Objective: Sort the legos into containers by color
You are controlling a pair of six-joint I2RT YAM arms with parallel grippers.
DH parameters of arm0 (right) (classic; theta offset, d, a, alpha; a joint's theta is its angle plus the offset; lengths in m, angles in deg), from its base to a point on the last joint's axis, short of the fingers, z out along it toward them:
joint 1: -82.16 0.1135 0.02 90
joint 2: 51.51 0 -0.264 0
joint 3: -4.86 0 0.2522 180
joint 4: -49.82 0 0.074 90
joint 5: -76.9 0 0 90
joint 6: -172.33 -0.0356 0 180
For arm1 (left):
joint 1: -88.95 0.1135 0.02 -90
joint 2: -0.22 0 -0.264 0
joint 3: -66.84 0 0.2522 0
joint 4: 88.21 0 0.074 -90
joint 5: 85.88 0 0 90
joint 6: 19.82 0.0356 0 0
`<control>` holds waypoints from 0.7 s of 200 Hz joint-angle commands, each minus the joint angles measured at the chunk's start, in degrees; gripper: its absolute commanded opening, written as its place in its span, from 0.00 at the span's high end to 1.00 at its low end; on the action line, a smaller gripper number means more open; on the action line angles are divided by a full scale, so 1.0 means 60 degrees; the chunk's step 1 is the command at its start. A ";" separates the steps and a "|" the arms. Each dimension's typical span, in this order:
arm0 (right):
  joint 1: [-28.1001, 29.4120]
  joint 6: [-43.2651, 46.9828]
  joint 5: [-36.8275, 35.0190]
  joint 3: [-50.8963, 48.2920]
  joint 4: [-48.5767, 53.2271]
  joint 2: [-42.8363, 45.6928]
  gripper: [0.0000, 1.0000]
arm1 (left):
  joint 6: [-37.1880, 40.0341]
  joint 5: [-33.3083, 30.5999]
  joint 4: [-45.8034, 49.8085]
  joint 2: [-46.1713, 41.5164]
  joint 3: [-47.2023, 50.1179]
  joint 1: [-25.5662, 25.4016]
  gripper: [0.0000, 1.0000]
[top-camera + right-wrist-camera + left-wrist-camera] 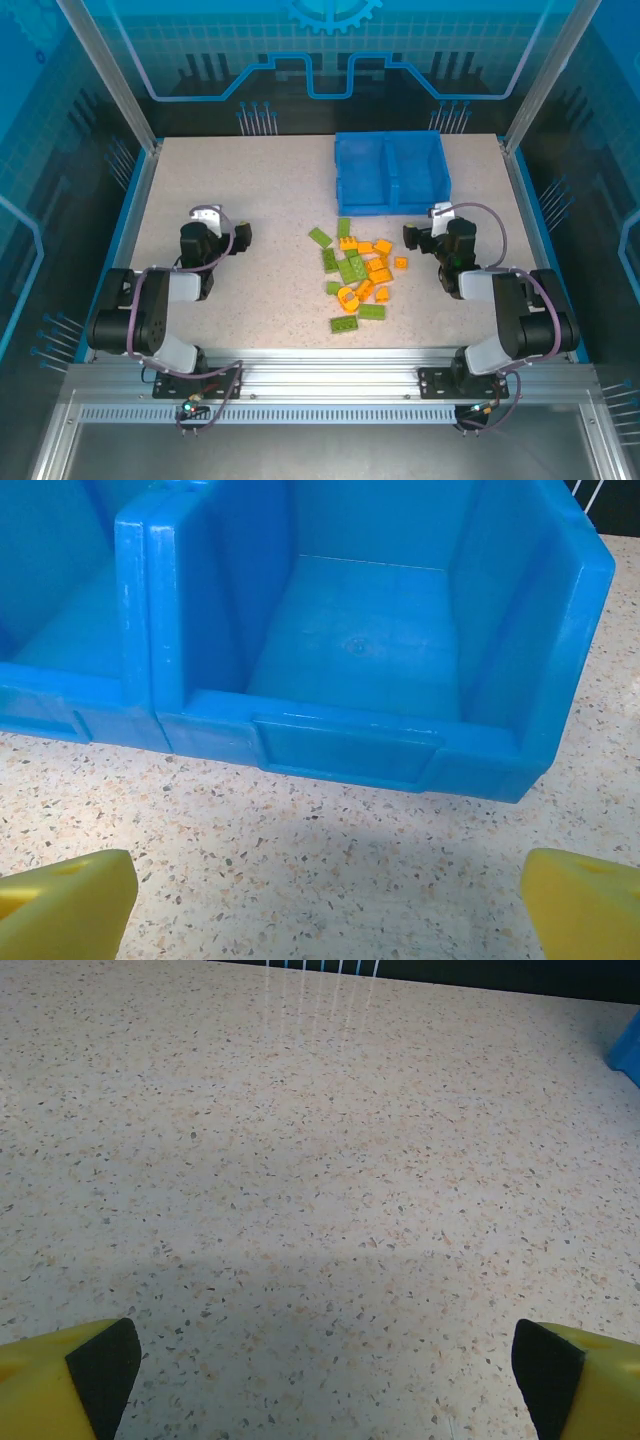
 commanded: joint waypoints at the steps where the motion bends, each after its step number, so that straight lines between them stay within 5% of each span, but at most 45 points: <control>1: -0.0141 0.0094 0.0098 0.0149 -0.0022 -0.0059 0.00 | 0.0166 0.0097 0.0046 -0.0023 -0.0172 -0.0037 0.01; 106: -0.0118 0.0086 0.0054 0.0137 -0.0027 -0.0025 0.00 | 0.0173 0.0088 0.0047 -0.0010 -0.0176 -0.0037 0.01; 140: 0.0102 -0.0678 -0.1336 0.0832 0.3137 0.2013 0.00 | 0.0193 0.0114 0.0007 -0.0034 -0.0153 -0.0037 0.01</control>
